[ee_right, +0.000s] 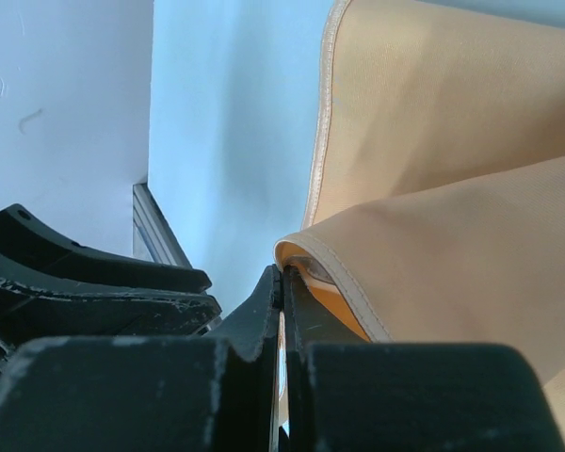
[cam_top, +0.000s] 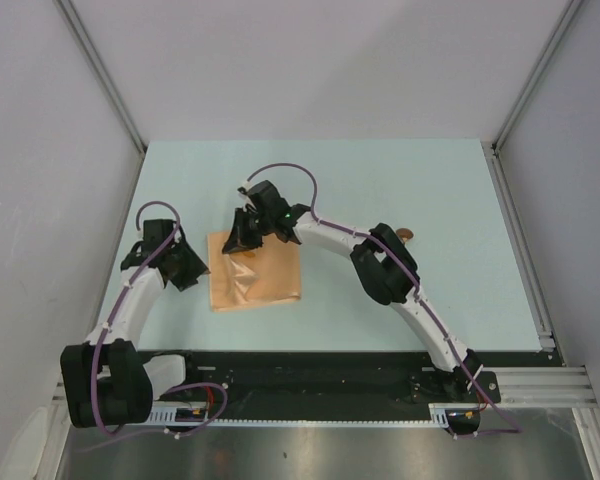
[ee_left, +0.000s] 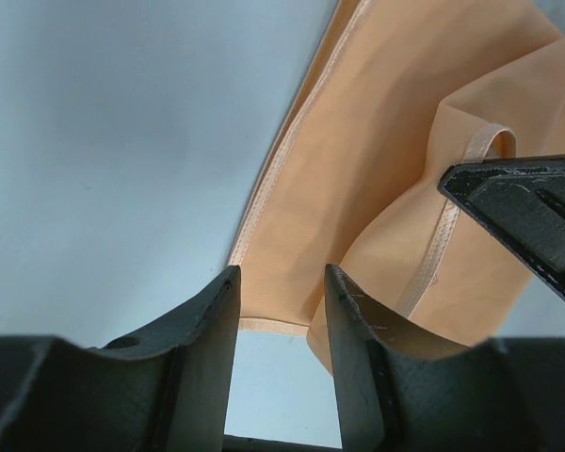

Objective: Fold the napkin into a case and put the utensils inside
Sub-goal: Fold the rectangle-folded napkin at the center of the board.

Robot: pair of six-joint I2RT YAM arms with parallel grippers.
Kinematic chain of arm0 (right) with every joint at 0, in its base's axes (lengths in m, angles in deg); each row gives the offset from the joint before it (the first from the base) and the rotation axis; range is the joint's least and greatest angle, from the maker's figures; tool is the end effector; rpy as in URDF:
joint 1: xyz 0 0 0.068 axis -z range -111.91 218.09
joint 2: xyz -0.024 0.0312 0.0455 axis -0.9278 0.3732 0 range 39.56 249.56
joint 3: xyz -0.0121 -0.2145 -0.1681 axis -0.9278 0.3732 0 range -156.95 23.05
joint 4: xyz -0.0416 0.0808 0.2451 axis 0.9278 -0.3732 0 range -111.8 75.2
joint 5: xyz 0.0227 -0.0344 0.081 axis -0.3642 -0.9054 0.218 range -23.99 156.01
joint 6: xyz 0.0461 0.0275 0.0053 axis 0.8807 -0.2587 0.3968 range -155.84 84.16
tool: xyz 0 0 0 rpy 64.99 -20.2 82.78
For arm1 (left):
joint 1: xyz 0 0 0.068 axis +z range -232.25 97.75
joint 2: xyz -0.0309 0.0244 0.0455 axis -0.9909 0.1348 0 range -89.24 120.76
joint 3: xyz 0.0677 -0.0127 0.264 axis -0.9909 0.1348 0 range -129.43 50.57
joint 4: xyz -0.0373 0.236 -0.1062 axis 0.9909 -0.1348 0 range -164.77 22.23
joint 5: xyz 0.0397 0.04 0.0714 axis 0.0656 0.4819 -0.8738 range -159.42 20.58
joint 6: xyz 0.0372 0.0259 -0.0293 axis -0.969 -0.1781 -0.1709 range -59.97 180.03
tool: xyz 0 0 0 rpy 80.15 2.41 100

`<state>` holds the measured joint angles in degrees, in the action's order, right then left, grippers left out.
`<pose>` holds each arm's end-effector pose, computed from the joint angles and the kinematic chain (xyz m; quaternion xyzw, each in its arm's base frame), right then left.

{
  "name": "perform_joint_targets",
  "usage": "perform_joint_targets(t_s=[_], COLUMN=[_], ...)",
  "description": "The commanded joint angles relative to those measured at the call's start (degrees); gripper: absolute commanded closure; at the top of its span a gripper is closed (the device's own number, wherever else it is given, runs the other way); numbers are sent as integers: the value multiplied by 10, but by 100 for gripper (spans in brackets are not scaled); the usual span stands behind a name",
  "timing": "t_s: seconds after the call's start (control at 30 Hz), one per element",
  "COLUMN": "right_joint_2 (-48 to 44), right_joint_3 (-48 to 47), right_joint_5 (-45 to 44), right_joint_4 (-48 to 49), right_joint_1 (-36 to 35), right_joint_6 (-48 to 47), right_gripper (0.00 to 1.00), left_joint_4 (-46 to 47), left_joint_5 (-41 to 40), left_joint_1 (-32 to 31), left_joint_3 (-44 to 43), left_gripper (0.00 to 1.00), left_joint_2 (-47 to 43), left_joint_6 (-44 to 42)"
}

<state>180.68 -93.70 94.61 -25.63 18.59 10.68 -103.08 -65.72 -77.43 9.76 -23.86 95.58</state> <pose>0.3504 0.4363 0.1721 -0.1360 0.8571 0.4781 0.1354 0.2123 0.0156 0.2115 -0.3252 0.9088 -0.0989 0.2421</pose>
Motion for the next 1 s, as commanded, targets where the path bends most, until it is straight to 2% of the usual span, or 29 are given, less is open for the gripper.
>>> perform_joint_targets(t_s=[0.0, 0.97], right_joint_2=[19, 102], right_joint_3=[-43, -117], right_joint_5=[12, 41], right_joint_4=[8, 27], right_joint_1=[-5, -16], right_joint_6=[4, 44], right_gripper=[100, 100], left_joint_4=[-12, -11], left_joint_5=[-26, -32], left_joint_1=[7, 16], left_joint_3=[-13, 8], left_gripper=[55, 54], left_joint_2=[-23, -50], left_joint_6=[2, 9])
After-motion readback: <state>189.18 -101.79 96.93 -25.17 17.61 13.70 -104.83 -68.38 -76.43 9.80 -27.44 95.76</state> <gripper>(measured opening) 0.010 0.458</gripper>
